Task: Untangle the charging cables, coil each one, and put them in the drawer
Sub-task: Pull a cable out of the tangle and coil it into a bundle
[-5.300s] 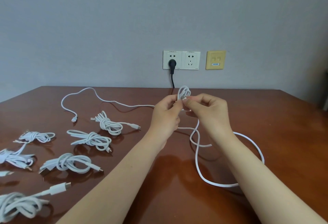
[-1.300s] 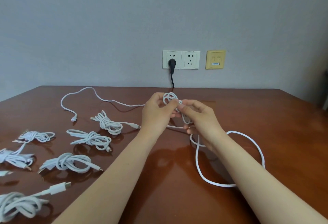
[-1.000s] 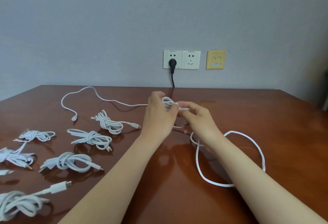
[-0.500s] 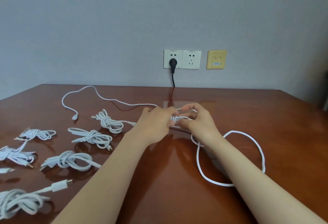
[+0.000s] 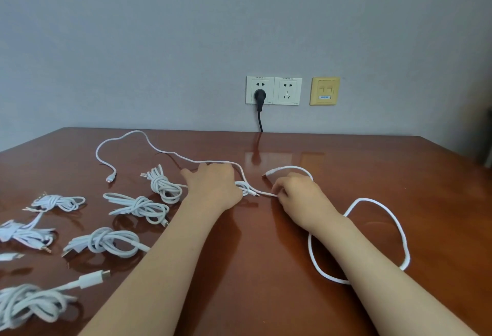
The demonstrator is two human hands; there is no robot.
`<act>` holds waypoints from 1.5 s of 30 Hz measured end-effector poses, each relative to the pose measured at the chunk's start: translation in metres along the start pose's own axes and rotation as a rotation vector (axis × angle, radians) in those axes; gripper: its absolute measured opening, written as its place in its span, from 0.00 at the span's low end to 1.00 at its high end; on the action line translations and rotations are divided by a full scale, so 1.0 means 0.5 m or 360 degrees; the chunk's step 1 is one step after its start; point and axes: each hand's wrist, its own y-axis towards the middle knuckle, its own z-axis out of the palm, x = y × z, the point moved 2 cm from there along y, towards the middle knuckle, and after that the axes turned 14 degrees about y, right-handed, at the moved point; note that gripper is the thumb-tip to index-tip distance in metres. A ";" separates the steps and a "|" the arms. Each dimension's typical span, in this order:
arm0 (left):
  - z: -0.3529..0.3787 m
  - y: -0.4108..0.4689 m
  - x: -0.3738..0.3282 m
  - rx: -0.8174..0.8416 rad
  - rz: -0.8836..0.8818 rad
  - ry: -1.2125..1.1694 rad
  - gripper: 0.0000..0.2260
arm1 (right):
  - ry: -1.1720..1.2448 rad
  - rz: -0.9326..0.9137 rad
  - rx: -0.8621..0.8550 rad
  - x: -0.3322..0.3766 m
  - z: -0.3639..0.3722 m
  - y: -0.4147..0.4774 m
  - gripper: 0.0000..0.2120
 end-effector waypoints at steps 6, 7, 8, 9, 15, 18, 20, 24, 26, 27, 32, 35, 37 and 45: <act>0.002 -0.001 -0.002 -0.0105 -0.0052 -0.0197 0.11 | -0.0346 0.0362 -0.0093 -0.013 -0.037 -0.011 0.20; 0.001 -0.001 -0.005 -0.0136 -0.0042 -0.0231 0.12 | -0.0401 0.0475 -0.0117 -0.020 -0.043 -0.010 0.22; 0.002 0.000 -0.008 -0.0162 -0.0025 -0.0257 0.13 | -0.0457 0.0586 -0.0138 -0.028 -0.048 -0.010 0.22; 0.003 0.000 -0.014 -0.0188 0.0005 -0.0276 0.13 | -0.0507 0.0680 -0.0152 -0.036 -0.054 -0.010 0.22; 0.018 -0.004 -0.043 -0.0246 0.0177 -0.0180 0.13 | -0.0401 0.0372 -0.0141 -0.027 -0.036 -0.008 0.15; 0.024 -0.004 -0.043 -0.0173 0.0228 -0.0171 0.12 | -0.0329 0.0166 -0.0085 -0.010 -0.015 -0.003 0.15; 0.026 -0.005 -0.039 -0.0101 0.0272 -0.0214 0.10 | -0.0271 0.0193 -0.0090 -0.011 -0.016 -0.001 0.16; 0.012 -0.009 -0.032 -0.0002 0.0274 -0.0332 0.11 | -0.0350 0.0560 -0.0128 -0.029 -0.040 -0.005 0.16; 0.005 -0.010 -0.034 -0.0015 0.0258 -0.0299 0.15 | -0.0444 0.0814 -0.0166 -0.044 -0.056 -0.011 0.19; 0.004 -0.009 -0.035 -0.0041 0.0247 -0.0270 0.16 | -0.0480 0.0903 -0.0179 -0.049 -0.063 -0.013 0.20; 0.009 -0.010 -0.035 -0.0074 0.0173 -0.0272 0.16 | -0.0504 0.0663 -0.0237 -0.044 -0.052 -0.010 0.22; 0.019 -0.008 -0.036 -0.0032 0.0192 -0.0290 0.14 | -0.0309 0.0121 -0.0096 -0.022 -0.010 -0.002 0.24; 0.024 -0.001 -0.036 -0.0079 0.0187 -0.0267 0.15 | -0.0202 -0.0063 0.0051 -0.012 0.011 0.002 0.25; 0.046 0.002 -0.081 -0.0197 0.0559 0.0187 0.20 | -0.0108 -0.0011 0.0049 -0.016 0.019 0.010 0.19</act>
